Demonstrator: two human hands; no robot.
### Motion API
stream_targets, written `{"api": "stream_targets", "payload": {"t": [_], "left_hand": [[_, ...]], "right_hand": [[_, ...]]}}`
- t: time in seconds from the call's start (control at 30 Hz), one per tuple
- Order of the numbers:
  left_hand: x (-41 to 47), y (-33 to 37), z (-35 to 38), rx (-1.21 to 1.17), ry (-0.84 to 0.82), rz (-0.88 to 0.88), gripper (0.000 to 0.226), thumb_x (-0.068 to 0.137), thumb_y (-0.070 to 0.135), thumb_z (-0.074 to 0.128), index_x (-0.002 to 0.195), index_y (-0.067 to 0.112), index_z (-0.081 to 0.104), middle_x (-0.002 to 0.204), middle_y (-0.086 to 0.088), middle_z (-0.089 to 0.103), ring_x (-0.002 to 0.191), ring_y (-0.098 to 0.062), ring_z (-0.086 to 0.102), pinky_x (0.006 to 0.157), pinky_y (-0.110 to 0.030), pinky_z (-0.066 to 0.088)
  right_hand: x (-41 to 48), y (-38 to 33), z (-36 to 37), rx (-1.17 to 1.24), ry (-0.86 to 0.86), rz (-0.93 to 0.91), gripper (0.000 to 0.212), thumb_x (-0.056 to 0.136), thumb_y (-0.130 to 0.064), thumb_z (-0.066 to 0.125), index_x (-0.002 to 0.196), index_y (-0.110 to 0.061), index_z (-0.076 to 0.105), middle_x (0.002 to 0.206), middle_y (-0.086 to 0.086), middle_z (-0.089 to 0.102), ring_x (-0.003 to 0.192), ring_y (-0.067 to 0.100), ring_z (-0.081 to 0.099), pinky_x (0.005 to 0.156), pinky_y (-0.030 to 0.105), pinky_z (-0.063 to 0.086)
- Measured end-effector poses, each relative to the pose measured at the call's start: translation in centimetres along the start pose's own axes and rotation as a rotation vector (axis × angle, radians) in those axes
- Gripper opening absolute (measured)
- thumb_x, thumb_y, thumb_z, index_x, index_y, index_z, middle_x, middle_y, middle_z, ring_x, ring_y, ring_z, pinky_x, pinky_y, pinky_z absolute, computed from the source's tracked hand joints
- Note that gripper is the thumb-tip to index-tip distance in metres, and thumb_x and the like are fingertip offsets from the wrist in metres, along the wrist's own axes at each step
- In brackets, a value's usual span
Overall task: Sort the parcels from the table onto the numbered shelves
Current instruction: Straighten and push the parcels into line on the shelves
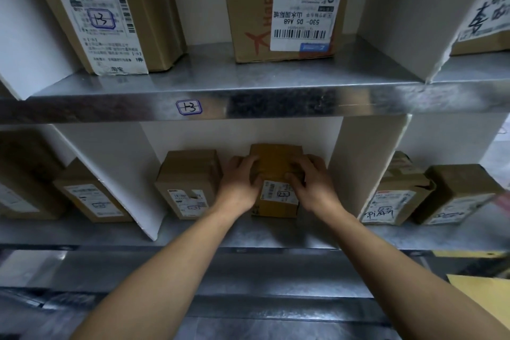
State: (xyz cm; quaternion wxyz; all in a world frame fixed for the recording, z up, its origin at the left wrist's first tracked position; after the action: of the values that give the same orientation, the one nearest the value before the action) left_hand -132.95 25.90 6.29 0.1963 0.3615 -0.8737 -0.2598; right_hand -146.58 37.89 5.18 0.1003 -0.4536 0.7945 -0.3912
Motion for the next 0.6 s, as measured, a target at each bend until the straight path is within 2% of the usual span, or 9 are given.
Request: {"api": "stream_targets", "payload": {"t": [0.23, 0.4, 0.5, 0.6], "left_hand": [[-0.9, 0.3, 0.3, 0.000, 0.072, 0.030, 0.044, 0.094, 0.029, 0.060, 0.136, 0.022, 0.049, 0.132, -0.006, 0.046, 0.109, -0.019, 0.053, 0.089, -0.017, 0.036], [-1.5, 0.5, 0.2, 0.005, 0.106, 0.026, 0.044, 0.094, 0.027, 0.061, 0.136, 0.019, 0.050, 0.132, -0.009, 0.046, 0.109, -0.023, 0.055, 0.089, -0.019, 0.039], [-1.8, 0.7, 0.3, 0.014, 0.109, 0.034, 0.045, 0.094, 0.027, 0.061, 0.137, 0.018, 0.050, 0.132, -0.010, 0.046, 0.110, -0.025, 0.055, 0.089, -0.020, 0.039], [-1.8, 0.9, 0.3, 0.009, 0.106, 0.040, 0.045, 0.093, 0.028, 0.062, 0.136, 0.019, 0.050, 0.132, -0.009, 0.046, 0.112, -0.025, 0.054, 0.091, -0.019, 0.038]], "right_hand": [[0.0, 0.7, -0.2, -0.003, -0.020, -0.029, 0.041, 0.100, -0.025, 0.058, 0.139, -0.013, 0.053, 0.142, 0.015, 0.042, 0.122, 0.029, 0.050, 0.093, 0.019, 0.034], [0.0, 0.9, -0.3, 0.008, -0.046, -0.036, 0.039, 0.101, -0.026, 0.058, 0.138, -0.016, 0.053, 0.138, 0.013, 0.045, 0.118, 0.029, 0.052, 0.092, 0.023, 0.038], [-0.2, 1.1, -0.4, 0.009, -0.031, -0.045, 0.039, 0.099, -0.027, 0.060, 0.136, -0.017, 0.055, 0.135, 0.012, 0.047, 0.116, 0.029, 0.053, 0.090, 0.021, 0.037], [-0.5, 1.2, -0.6, 0.016, -0.018, -0.042, 0.037, 0.099, -0.025, 0.061, 0.134, -0.016, 0.057, 0.133, 0.012, 0.048, 0.112, 0.027, 0.054, 0.084, 0.014, 0.033]]}}
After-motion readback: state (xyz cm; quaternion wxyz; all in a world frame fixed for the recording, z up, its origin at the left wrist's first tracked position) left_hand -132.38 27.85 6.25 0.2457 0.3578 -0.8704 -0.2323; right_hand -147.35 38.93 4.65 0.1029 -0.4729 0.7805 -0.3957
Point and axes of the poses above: each hand's wrist, its own x-axis towards the middle knuckle, its own z-axis out of the palm, y = z × x, the point moved 5 cm from there along x, towards the middle knuckle
